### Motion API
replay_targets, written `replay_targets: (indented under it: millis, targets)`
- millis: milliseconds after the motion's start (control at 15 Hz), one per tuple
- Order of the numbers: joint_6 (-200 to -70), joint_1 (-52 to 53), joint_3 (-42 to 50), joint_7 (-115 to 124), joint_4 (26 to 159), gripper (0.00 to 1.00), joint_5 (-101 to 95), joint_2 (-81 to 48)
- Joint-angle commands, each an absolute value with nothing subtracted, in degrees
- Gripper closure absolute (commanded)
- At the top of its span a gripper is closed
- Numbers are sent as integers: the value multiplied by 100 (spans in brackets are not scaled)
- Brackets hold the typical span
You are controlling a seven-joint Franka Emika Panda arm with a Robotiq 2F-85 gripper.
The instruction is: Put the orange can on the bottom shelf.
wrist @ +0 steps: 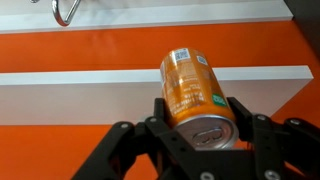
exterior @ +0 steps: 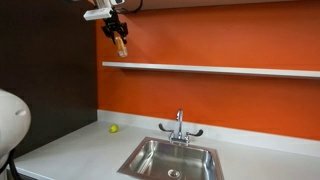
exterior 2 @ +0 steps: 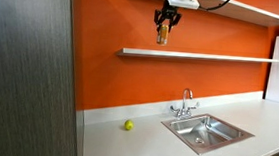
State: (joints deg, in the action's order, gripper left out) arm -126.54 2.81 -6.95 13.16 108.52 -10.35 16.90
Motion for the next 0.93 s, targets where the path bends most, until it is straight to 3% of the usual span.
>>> replay_targets:
  millis: [0,867]
  targets:
    - [-12618,197,-777,1362,10262,62,-1214,1182]
    - [-12516,281,-664,1461,9286,62,-1411,295]
